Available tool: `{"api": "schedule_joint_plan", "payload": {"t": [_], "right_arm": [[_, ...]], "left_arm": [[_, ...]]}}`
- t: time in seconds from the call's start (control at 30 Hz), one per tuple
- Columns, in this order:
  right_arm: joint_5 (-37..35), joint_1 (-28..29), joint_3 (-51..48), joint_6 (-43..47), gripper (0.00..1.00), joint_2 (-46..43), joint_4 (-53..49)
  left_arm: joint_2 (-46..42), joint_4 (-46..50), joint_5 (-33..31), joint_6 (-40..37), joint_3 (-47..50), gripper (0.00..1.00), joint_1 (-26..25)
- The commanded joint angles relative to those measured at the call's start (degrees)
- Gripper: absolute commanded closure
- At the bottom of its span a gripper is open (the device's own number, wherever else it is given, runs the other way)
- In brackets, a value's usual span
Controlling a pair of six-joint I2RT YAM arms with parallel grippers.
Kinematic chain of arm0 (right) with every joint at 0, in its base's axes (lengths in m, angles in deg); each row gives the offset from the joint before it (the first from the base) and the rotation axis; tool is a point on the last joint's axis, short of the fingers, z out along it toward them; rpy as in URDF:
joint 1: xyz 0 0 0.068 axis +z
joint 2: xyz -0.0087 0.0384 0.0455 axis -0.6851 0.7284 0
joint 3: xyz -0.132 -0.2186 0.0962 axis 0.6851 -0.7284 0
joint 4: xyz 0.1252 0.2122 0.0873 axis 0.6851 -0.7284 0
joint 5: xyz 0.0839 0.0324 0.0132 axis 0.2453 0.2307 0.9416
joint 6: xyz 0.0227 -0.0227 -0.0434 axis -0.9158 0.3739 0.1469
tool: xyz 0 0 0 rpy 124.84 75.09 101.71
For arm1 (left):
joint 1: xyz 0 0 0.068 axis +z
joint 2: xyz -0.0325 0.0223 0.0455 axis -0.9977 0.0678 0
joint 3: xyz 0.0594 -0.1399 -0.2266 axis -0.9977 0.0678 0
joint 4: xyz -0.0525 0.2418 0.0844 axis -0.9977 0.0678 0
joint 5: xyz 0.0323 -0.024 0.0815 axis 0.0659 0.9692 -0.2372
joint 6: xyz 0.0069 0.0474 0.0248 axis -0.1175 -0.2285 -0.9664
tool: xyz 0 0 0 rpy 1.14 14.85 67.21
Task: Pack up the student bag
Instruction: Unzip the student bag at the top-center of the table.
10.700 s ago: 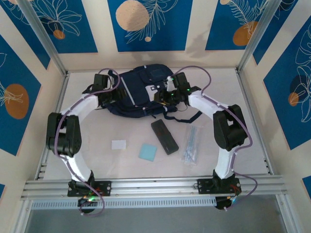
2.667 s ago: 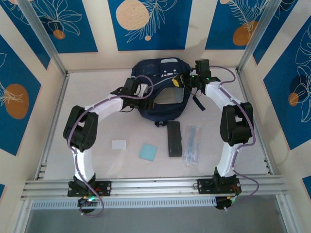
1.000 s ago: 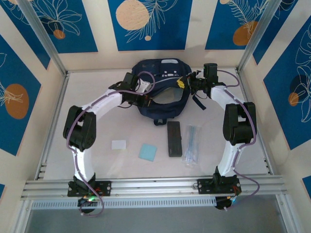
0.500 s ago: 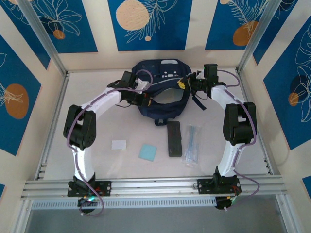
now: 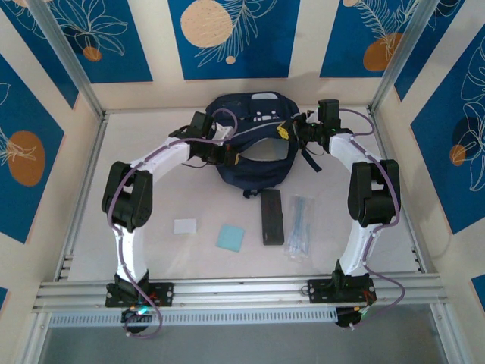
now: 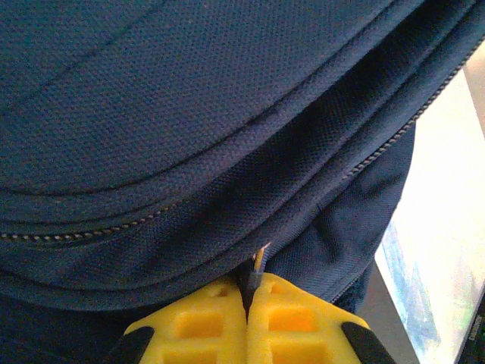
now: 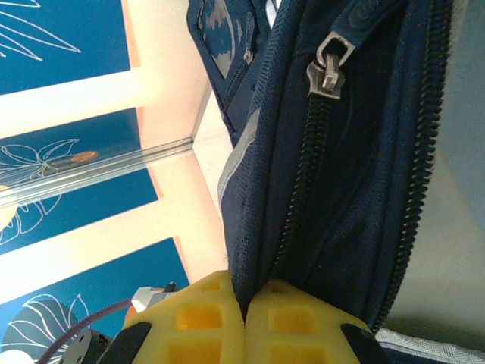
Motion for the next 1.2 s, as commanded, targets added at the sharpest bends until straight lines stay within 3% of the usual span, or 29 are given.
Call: {"api": "schedule_joint_plan", "payload": {"t": [0.0,0.13,0.3,0.37,0.43,0.67,0.73,0.83,0.97,1.17], "right_arm": [[-1.20,-0.61,2.73,2.18,1.00,-0.88,3.42],[-1.10,-0.96,2.80,2.49,1.00,-0.97,3.08],[-1.57,-1.34,3.38,4.66,1.00,-1.47,0.78],[-1.46,-1.34,3.69,5.14,1.00,-1.47,0.21],[-1.52,-1.27,4.18,5.73,1.00,-1.39,-0.47],[-1.32,-1.11,5.58,8.02,1.00,-1.63,-2.88],[-1.63,-1.14,6.08,8.94,1.00,-1.71,-3.98],[-1.26,-1.49,6.54,9.56,1.00,-1.53,-4.38],[-0.99,-2.06,8.45,12.09,1.00,-0.49,-7.44],[-1.57,-2.86,10.84,14.53,1.00,1.49,-11.48]], "left_arm": [[1.05,-2.61,1.02,0.30,-1.76,1.00,0.30],[0.93,3.59,-3.02,-3.60,-3.41,1.00,0.30],[0.60,15.53,-13.95,-9.98,-6.72,1.00,0.39],[0.23,16.27,-15.42,-10.89,-6.46,0.96,0.55],[0.05,15.98,-15.06,-11.03,-6.42,1.00,0.85],[0.67,12.93,-12.06,-9.70,-6.85,1.00,1.79],[0.90,12.62,-14.79,-9.80,-6.85,1.00,1.88],[1.56,13.12,-24.21,-8.93,-6.40,1.00,2.89],[0.09,12.49,-16.97,-6.90,-3.49,1.00,5.34],[-7.53,10.33,-6.61,-4.66,1.27,1.00,1.02]]}}
